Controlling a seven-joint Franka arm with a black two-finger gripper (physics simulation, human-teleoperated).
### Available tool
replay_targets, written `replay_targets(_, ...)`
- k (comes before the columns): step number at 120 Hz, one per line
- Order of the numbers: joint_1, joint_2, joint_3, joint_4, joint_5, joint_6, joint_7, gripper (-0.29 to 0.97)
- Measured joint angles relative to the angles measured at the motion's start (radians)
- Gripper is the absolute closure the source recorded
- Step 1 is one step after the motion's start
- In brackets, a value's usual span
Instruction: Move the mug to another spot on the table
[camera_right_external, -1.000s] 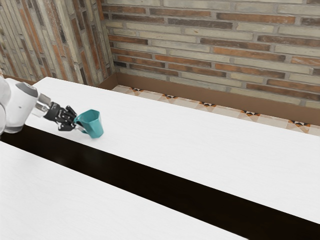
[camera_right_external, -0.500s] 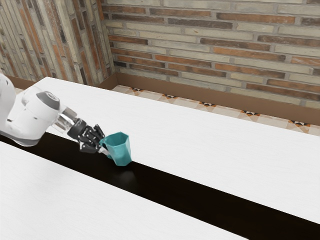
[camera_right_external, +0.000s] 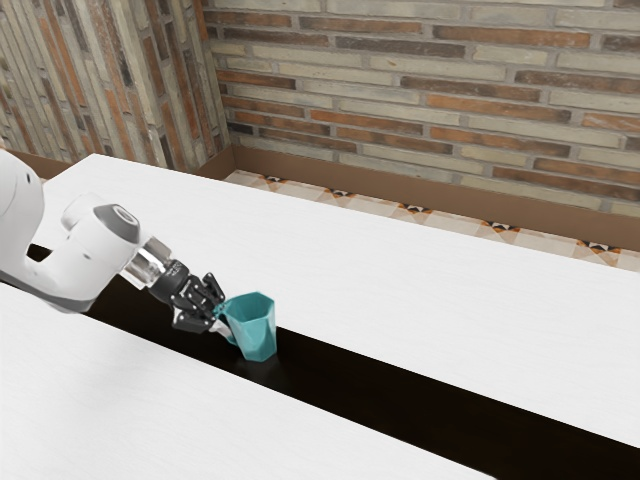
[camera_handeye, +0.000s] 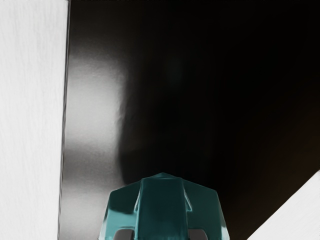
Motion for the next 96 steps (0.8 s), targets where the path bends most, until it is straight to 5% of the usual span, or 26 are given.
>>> replay_targets(19,-0.004,-0.011,0.001,-0.024,0.003,0.008,0.007,0.3)
replay_targets(42,0.008,-0.106,0.009,-0.095,0.048,0.013,0.013,0.12)
replay_targets(60,0.012,-0.206,0.045,-0.045,0.299,0.012,0.026,0.06)
replay_targets(79,0.018,-0.225,0.042,0.261,0.687,-0.109,0.107,0.03)
replay_targets(96,-0.017,-0.221,0.004,0.458,0.901,-0.217,0.226,0.01)
